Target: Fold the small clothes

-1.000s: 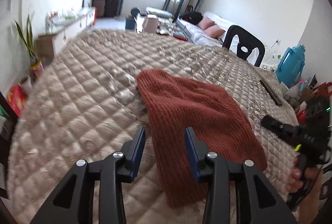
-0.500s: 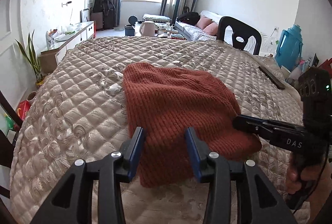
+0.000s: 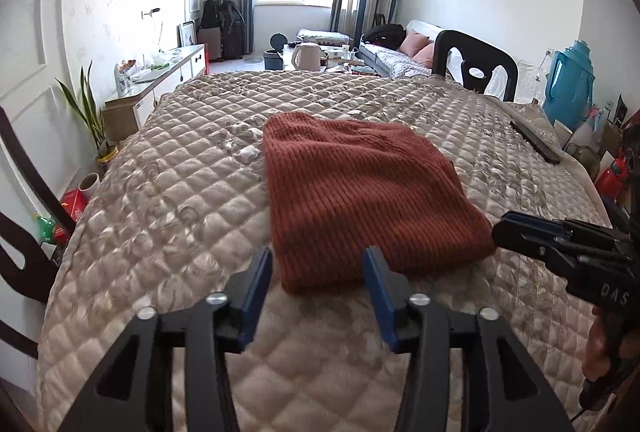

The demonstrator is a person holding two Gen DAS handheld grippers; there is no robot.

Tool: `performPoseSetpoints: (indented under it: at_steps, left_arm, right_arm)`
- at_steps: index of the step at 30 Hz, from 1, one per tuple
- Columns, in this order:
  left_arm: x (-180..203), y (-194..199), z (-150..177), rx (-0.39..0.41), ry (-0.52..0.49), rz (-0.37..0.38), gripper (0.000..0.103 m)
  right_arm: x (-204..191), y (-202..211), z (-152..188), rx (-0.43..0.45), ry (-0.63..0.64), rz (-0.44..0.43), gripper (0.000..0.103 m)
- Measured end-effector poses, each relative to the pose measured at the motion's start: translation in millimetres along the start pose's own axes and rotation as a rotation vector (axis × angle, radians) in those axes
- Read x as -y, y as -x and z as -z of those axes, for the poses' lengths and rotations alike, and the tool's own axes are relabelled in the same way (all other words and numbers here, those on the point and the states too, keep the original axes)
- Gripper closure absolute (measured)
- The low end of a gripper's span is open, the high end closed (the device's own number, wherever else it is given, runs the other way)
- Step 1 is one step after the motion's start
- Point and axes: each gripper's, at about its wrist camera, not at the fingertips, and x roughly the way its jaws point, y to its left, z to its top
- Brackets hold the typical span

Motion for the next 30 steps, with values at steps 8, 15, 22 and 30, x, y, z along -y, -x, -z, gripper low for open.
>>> performPoseSetpoints:
  at_steps: [8, 15, 22, 30]
  left_arm:
    - [1.1, -1.0, 20.8, -0.034, -0.037, -0.059, 0.041]
    - [-3.7, -11.3, 29.9, -0.089, -0.025, -0.082, 0.041]
    - [-5.5, -15.5, 34.2, -0.129, -0.022, -0.095, 0.041]
    - [-5.3, -14.3, 37.9, -0.136, -0.032, -0.091, 0.04]
  right_arm:
    - [-11.8, 1.3, 28.4, -0.075, 0.081, 0.095, 0.06]
    - [-5.3, -17.3, 45.1, -0.151, 0.11, 0.17, 0.059]
    - [-8.8, -17.7, 47.7, -0.145, 0.133, 0.19, 0.056]
    - [-15.3, -19.4, 48.9, -0.152, 0.157, 0.194, 0.051]
